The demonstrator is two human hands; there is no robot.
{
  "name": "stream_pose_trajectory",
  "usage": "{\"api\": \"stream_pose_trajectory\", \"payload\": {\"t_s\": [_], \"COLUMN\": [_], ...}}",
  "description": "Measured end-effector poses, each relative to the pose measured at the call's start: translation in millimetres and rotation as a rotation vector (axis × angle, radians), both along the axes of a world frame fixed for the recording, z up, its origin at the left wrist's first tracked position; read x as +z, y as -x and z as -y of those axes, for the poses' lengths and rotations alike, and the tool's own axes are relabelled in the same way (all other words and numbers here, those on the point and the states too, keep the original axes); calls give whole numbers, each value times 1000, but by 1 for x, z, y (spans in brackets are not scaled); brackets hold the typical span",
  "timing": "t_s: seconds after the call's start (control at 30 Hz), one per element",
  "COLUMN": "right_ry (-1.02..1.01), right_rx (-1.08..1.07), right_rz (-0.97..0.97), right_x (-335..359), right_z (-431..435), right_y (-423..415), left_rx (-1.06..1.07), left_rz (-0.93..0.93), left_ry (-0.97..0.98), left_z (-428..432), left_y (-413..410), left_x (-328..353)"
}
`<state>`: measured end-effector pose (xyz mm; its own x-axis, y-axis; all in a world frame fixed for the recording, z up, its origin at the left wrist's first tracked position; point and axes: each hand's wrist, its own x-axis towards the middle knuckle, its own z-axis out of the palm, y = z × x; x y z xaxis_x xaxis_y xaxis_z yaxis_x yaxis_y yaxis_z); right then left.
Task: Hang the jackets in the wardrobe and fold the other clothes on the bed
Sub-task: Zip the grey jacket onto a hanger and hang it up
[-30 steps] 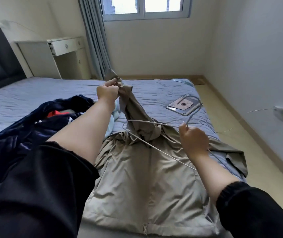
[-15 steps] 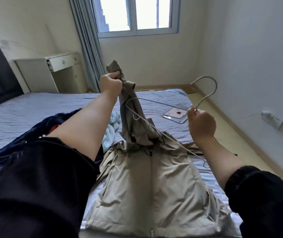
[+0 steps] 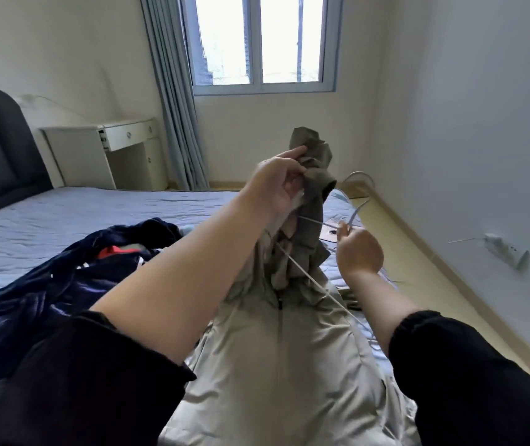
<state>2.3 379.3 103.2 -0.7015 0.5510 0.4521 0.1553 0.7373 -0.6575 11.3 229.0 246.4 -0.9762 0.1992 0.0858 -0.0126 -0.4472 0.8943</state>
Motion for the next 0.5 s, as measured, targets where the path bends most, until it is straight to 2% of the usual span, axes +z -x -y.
{"api": "stream_pose_trajectory", "payload": {"t_s": [0.1, 0.17, 0.2, 0.33, 0.43, 0.5], "right_ry": [236, 372, 407, 507, 497, 562], "right_rx": [97, 133, 136, 167, 219, 255], "right_rz": [-128, -194, -209, -262, -275, -297], "right_x": [16, 27, 31, 41, 47, 50], "right_z": [-6, -10, -13, -14, -10, -8], "right_y": [5, 8, 9, 15, 16, 16], "left_rx": [-246, -290, -237, 244, 435, 503], "left_rz": [-25, -87, -127, -220, -291, -310], "left_ry": [93, 205, 270, 563, 940, 1080], "left_z": [13, 31, 40, 65, 79, 80], "left_y": [2, 8, 10, 29, 46, 52], "left_x": [-9, -21, -27, -55, -74, -79]}}
